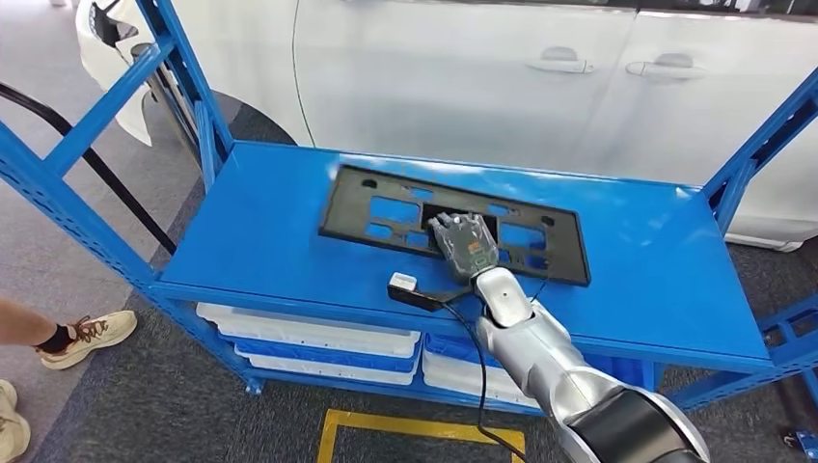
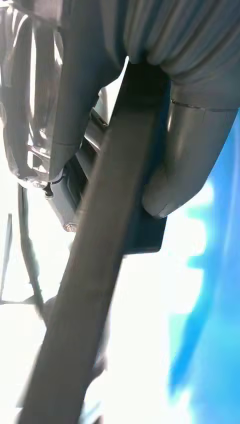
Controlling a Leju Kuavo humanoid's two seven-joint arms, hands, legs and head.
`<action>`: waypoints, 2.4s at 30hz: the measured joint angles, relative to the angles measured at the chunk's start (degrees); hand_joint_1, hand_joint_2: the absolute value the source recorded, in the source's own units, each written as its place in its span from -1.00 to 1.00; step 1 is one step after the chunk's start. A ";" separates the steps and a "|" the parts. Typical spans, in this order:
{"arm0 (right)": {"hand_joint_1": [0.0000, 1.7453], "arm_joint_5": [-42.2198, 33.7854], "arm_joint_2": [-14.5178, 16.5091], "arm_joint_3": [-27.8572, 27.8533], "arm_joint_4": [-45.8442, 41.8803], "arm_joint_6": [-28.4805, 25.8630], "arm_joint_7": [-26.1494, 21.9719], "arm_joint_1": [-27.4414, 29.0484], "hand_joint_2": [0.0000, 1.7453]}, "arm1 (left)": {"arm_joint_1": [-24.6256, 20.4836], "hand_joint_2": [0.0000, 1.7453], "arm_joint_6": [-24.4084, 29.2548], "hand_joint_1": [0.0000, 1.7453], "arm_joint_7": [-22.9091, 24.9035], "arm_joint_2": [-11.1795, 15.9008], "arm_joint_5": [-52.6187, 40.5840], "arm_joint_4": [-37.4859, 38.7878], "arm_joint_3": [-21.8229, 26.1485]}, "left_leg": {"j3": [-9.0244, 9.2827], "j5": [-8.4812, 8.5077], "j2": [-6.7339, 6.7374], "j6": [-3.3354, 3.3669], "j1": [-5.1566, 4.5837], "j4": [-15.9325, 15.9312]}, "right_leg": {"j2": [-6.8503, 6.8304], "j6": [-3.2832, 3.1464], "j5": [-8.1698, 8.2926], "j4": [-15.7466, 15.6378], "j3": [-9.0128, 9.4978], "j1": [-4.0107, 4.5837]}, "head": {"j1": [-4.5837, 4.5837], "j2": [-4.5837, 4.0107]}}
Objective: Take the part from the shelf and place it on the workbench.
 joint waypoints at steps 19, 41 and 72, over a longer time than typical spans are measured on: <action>1.00 -88.76 -3.10 -5.55 -86.31 49.40 -33.26 23.36 1.00 | -1.09 1.00 -2.63 -1.00 -2.30 0.12 -0.02 0.00 0.15 | 1.03 -0.50 0.13 0.20 0.23 -0.04 | 0.11 0.46 -0.57 0.38 -0.04 -0.06 | 0.00 0.00; 1.00 -92.98 -6.47 -3.31 -84.02 55.27 -33.26 24.85 1.00 | -0.55 1.00 0.56 -1.00 -1.51 -0.10 -0.02 0.02 1.30 | -7.23 -5.23 0.17 -2.05 0.27 15.47 | -0.22 -2.32 -0.10 -1.32 0.90 0.40 | 0.00 0.00; 1.00 -106.76 -16.38 0.42 -79.63 51.55 -31.76 17.26 1.00 | 0.20 1.00 7.88 -1.00 4.48 1.15 0.00 0.02 6.06 | -5.63 -5.33 0.48 -2.26 0.34 15.12 | -0.04 -2.27 0.55 -0.52 -0.47 0.16 | -0.04 0.00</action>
